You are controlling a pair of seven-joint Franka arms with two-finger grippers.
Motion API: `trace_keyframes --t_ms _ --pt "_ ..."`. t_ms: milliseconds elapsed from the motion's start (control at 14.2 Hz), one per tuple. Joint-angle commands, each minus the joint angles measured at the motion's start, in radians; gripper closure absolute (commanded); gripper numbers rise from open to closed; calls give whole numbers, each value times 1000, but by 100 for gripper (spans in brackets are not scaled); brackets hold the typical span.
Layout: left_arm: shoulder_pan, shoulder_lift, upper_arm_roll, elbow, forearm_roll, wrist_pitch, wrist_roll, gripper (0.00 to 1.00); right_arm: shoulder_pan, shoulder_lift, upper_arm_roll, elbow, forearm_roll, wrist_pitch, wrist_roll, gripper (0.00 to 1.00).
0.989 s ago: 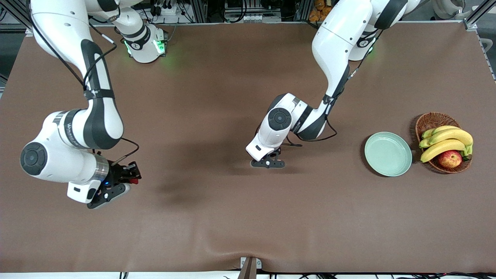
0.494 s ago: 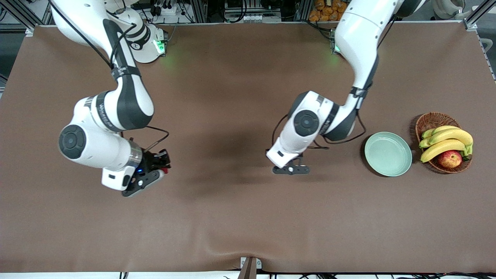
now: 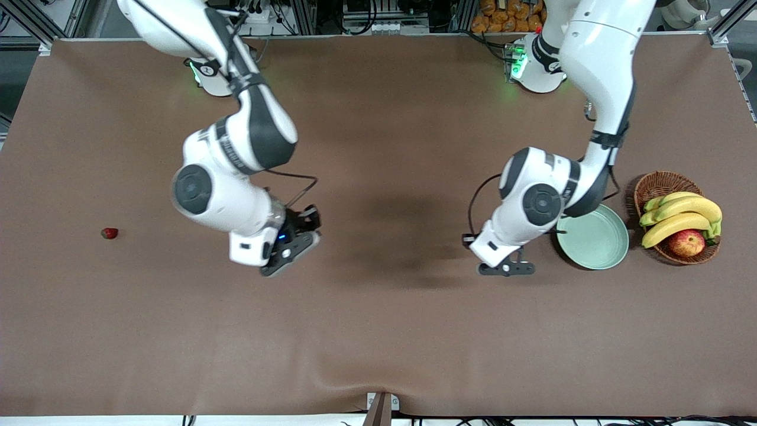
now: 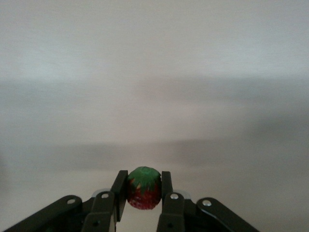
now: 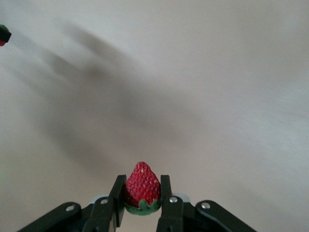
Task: Collect all strawberries into plate
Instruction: 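Carry the strawberry to the plate while the right gripper carries another mid-table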
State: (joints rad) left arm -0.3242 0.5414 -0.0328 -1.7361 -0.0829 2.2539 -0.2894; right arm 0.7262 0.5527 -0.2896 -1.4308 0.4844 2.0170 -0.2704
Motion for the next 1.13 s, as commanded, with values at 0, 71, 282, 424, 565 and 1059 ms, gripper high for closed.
trace_keyframes --t_ms 0,71,282,424,565,1059 --pt "92 -54 -10 -77 6 0 117 81 96 15 -13 -20 13 98 88 100" --pt "109 -61 -9 -95 6 0 146 81 123 29 -13 -20 14 139 106 100" --pt "193 -84 -9 -146 14 1 238 81 214 93 -13 -20 14 274 172 100" --pt "246 -107 -7 -171 17 0 318 80 269 131 -13 -20 13 354 253 100" --pt "309 -110 -7 -177 43 -13 412 80 327 183 -13 -20 13 452 371 100" --pt "401 -75 -9 -169 129 -4 492 64 475 381 -13 77 8 652 781 100"
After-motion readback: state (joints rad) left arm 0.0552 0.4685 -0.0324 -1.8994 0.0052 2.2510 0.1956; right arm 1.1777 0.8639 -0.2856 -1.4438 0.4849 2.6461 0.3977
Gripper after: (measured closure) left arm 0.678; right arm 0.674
